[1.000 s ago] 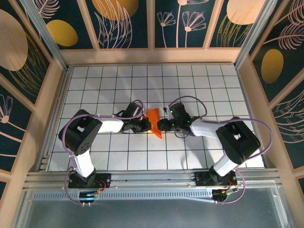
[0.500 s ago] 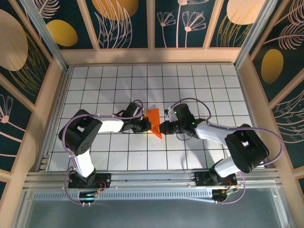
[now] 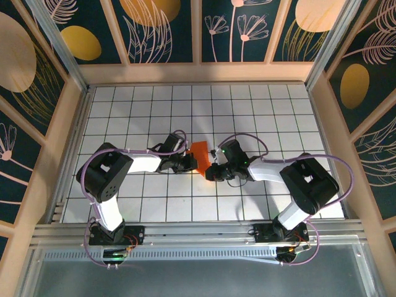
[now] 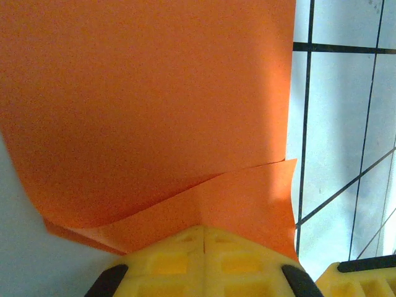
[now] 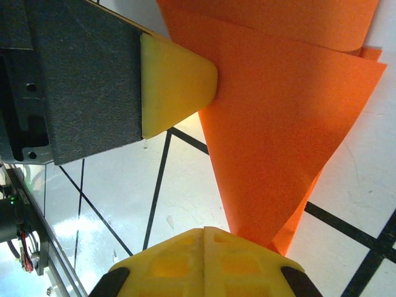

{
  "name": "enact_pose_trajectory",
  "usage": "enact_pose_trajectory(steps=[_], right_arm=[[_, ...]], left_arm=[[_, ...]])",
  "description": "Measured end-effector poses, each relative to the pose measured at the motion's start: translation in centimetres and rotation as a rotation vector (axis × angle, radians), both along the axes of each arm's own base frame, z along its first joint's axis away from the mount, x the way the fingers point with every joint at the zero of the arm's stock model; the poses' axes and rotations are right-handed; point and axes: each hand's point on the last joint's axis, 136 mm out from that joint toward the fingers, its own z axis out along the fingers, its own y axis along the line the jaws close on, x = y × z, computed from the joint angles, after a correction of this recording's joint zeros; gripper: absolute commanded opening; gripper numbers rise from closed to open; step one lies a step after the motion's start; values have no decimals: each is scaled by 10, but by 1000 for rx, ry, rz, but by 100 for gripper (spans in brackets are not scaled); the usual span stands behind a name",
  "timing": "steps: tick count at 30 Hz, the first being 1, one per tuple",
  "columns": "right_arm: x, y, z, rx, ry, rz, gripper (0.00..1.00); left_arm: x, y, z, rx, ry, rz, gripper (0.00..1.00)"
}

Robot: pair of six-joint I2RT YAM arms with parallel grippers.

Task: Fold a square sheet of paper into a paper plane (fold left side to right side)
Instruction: Third fold the triangle at the center of the table.

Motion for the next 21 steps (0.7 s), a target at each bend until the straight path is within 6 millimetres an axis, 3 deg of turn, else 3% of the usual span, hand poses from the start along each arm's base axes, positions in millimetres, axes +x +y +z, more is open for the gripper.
enact_pose_trajectory(steps=[21], right_arm=[[3,-6,-15,-52,9,-25,0]], left_arm=[[0,0,0,1,0,0,0]])
